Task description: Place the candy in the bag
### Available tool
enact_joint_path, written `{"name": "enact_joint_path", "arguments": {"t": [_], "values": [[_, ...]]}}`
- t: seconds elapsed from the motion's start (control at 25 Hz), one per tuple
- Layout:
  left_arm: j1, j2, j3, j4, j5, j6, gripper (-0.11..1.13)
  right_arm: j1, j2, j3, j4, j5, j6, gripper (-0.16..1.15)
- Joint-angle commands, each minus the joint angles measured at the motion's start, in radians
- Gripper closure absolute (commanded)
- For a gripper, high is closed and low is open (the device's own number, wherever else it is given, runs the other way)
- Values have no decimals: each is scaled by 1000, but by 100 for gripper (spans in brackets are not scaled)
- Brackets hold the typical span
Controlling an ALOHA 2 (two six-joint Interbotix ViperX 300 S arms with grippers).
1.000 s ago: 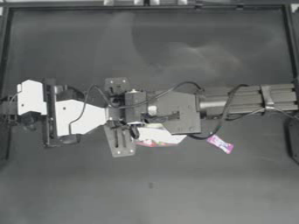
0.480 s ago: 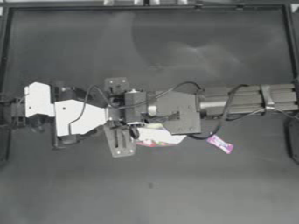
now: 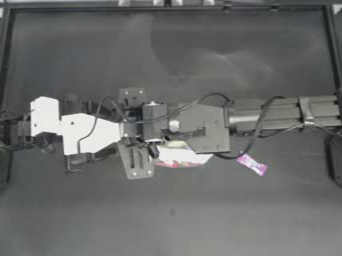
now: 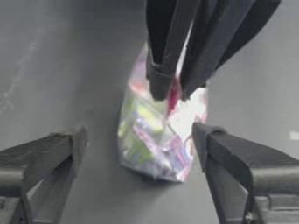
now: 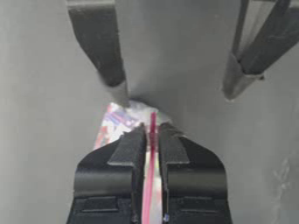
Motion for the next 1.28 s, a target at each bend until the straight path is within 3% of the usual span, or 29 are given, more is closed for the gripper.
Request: {"name": "enact_joint_path", "arguments": {"t": [0.04, 1.28], "values": [[-5, -9, -18, -3, -26, -2, 3, 2, -25, -29, -3, -8, -2, 61], [-32, 2, -18, -25, -58, -3, 4, 2, -26, -37, -15, -9, -3, 65]]}}
